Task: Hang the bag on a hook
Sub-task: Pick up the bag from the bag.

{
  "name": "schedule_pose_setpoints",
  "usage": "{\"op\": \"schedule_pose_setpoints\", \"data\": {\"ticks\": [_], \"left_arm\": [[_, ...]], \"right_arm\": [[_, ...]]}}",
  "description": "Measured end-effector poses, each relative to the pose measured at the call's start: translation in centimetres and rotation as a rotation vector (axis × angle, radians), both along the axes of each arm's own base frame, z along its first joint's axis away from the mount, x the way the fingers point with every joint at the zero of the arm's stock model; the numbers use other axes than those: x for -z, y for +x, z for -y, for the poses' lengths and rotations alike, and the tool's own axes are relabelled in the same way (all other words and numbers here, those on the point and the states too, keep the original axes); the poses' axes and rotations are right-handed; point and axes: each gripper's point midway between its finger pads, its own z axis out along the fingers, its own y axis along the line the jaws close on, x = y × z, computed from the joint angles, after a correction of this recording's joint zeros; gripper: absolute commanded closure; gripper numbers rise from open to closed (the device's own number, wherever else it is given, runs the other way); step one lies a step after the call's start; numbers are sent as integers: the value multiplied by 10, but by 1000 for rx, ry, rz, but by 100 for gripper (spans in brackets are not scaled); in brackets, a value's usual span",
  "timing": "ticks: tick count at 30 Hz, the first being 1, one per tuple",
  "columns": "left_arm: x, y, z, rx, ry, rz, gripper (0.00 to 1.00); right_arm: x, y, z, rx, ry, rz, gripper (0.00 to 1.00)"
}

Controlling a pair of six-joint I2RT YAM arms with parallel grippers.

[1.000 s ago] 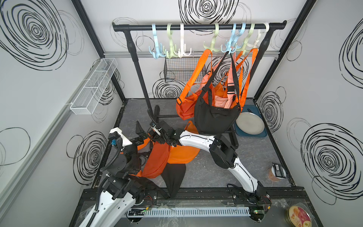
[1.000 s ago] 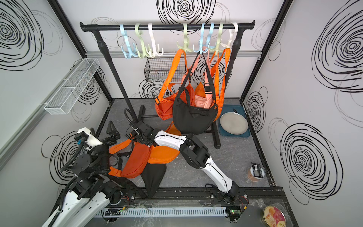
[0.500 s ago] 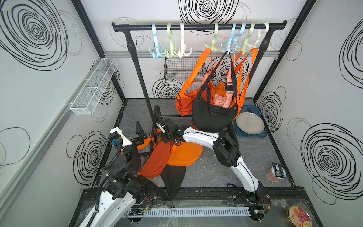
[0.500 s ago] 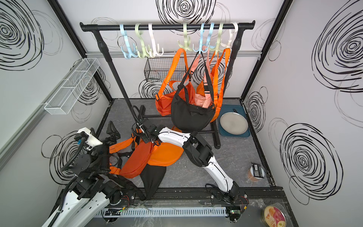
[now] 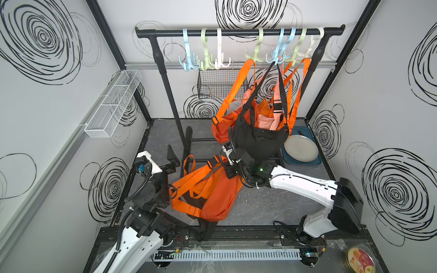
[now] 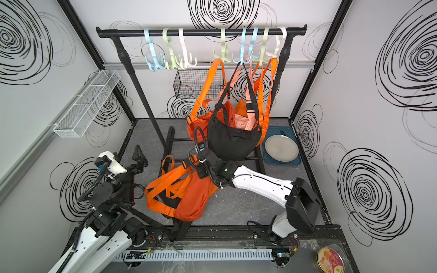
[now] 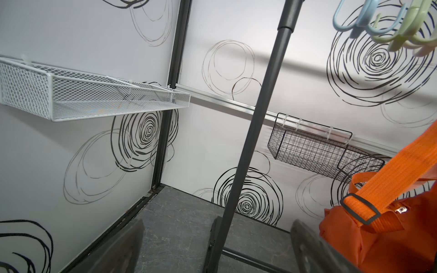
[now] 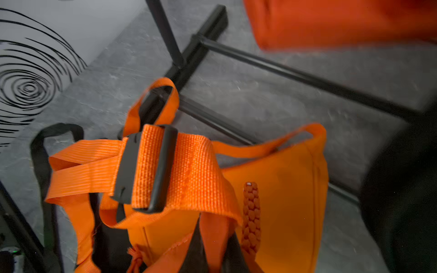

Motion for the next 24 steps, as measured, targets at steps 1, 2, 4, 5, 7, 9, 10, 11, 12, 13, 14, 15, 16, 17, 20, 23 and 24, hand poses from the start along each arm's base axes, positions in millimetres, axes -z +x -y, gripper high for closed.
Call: {"op": "schedule_pose_setpoints", "data": {"ticks": [1, 2, 4, 5, 7, 9, 10, 11, 12, 13, 14, 15, 16, 17, 20, 23, 24], "left_arm": [[2, 3, 3, 12, 6, -8, 1], [3, 5, 6, 23, 10, -16, 1], [7, 10, 12, 49, 18, -36, 1], [8, 12, 15, 61, 21, -44, 1], [11, 16, 21, 83, 28, -59, 1], [13, 18, 24, 98, 33, -69, 1], [13, 18, 25, 103, 36, -72, 1], [14, 19, 25, 106, 37, -73, 1], [14, 19, 26, 108, 39, -74, 1], [14, 19, 26, 108, 40, -74, 1], [14, 19, 26, 108, 40, -75, 1], [14, 19, 26, 108, 42, -76, 1], [14, 19, 26, 107, 43, -75, 1], [14, 19, 26, 107, 44, -75, 1], [14, 19, 26, 106, 49, -76, 1], [14, 19, 26, 105, 54, -77, 1], [14, 19, 26, 104, 55, -77, 1]], "right_arm": [[19, -8, 16, 22, -27, -34, 60], [36, -15, 31, 40, -58, -65, 54], [67, -30, 59, 78, -125, -135, 45], [75, -35, 67, 88, -151, -159, 43], [74, -38, 71, 73, -166, -157, 38], [59, -38, 58, 16, -135, -106, 37], [50, -39, 47, -32, -114, -74, 36], [42, -39, 37, -75, -97, -49, 36], [35, -40, 24, -125, -81, -23, 36], [28, -42, 10, -183, -69, -1, 36], [24, -44, -2, -229, -64, 21, 36], [22, -47, -16, -281, -71, 47, 37], [22, -52, -31, -343, -86, 75, 37], [24, -57, -42, -389, -104, 98, 39], [45, -73, -74, -513, -175, 141, 40], [77, -81, -81, -585, -266, 154, 41], [87, -80, -80, -593, -294, 161, 41]]}}
